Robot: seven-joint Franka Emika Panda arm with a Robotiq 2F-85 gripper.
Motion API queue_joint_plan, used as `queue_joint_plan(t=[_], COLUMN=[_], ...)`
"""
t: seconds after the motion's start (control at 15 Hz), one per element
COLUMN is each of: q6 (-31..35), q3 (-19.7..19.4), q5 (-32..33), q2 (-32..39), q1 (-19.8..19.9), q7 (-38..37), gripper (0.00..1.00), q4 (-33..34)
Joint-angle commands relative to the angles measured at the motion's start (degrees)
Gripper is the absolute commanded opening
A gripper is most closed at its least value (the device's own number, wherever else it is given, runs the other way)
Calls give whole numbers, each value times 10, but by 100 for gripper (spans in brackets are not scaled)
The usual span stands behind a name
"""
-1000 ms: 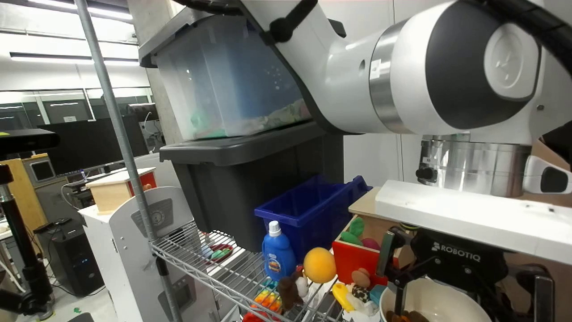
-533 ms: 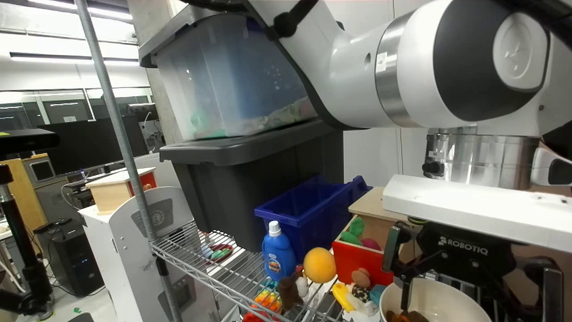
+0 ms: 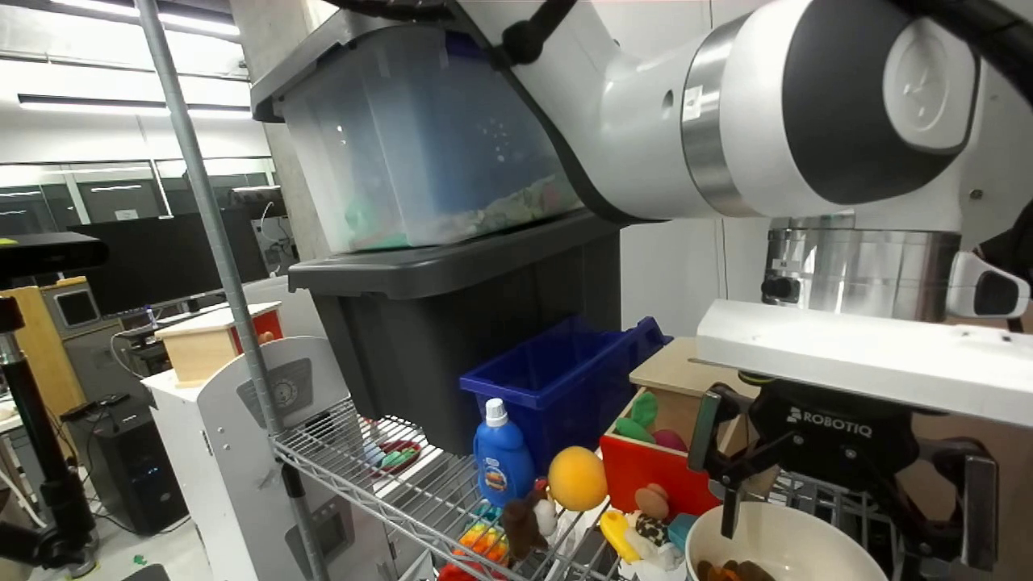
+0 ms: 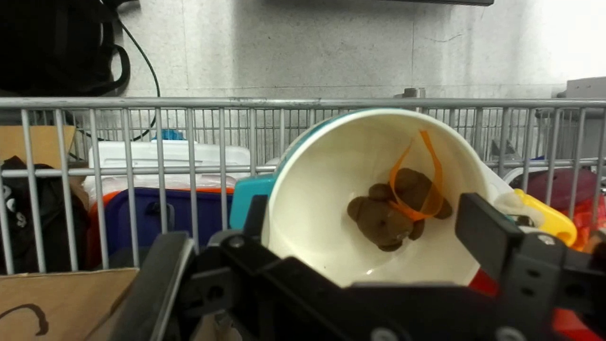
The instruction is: Remove the brown plush toy from the white pot and place it on the right side of the rack
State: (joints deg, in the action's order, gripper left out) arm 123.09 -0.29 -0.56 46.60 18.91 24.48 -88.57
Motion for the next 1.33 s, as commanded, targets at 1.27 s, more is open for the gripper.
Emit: queue_joint_plan(t=[1.27], q6=[-49], q3=[16], q5=[-10], q2=[58], q1=[-3], q7=[23], gripper=[100], q4=[80])
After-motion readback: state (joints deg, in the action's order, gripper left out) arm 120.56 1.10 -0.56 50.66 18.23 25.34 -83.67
